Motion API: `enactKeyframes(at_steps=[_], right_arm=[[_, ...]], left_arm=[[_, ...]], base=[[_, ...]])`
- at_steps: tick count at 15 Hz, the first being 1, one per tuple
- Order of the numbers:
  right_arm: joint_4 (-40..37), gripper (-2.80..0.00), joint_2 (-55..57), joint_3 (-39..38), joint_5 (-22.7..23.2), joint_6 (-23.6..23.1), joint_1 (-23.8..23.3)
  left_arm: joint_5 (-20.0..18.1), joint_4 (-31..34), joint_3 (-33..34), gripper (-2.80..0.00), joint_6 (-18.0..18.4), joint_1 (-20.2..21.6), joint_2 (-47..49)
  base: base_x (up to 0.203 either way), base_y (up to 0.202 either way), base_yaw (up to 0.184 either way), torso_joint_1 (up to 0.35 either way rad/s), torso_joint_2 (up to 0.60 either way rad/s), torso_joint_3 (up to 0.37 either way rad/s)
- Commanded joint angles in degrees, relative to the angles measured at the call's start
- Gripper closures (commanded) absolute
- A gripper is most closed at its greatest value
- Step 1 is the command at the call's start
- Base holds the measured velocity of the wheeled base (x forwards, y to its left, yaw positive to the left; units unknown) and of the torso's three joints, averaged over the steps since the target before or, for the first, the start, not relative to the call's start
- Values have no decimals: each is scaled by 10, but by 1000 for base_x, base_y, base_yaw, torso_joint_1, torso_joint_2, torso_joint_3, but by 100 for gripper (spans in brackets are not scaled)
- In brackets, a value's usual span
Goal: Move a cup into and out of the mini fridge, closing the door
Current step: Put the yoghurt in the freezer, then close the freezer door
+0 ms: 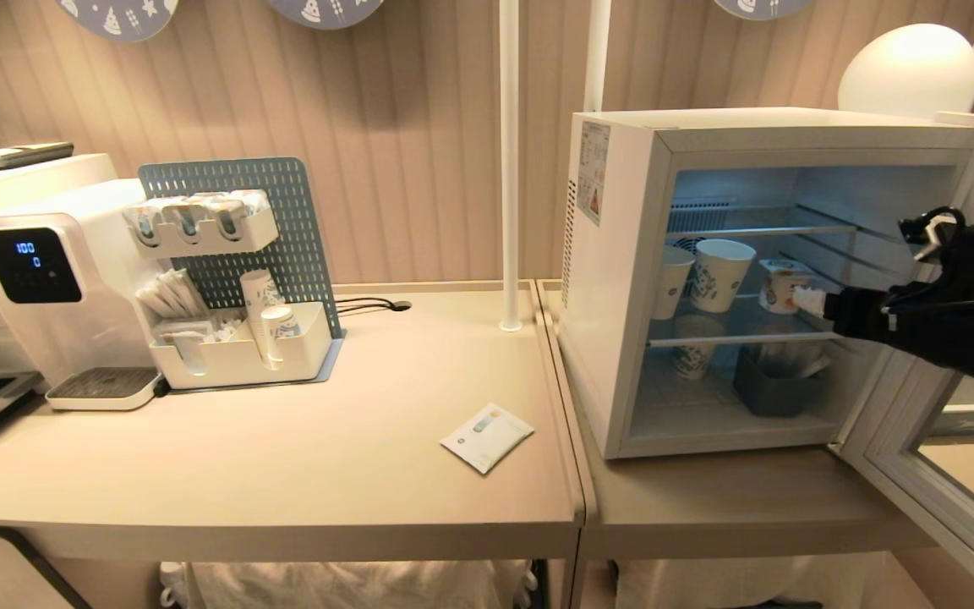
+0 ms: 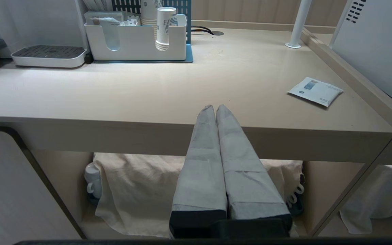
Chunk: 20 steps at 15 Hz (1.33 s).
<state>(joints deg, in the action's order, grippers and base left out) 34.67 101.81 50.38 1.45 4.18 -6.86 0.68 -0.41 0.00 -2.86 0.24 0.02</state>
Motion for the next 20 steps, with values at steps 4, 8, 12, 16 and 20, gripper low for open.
enactKeyframes(at_steps=[4,8,12,16,20], right_arm=[[-75,-280,-197,-68,32,2,21],[-170,-280,-390,-124,44,3,41],[-370,0,-631,-127,68,4,46],[-593,0,-837,-108,79,4,47],[-748,0,-950,-68,83,3,60]], left_arm=[[0,0,0,0,-1,0,1],[0,0,0,0,-1,0,1],[0,0,0,0,-1,0,1],[0,0,0,0,-1,0,1],[0,0,0,0,-1,0,1]], base=[[0,0,0,0,0,0],[0,0,0,0,0,0],[0,0,0,0,0,0],[0,0,0,0,0,0],[0,0,0,0,0,0]])
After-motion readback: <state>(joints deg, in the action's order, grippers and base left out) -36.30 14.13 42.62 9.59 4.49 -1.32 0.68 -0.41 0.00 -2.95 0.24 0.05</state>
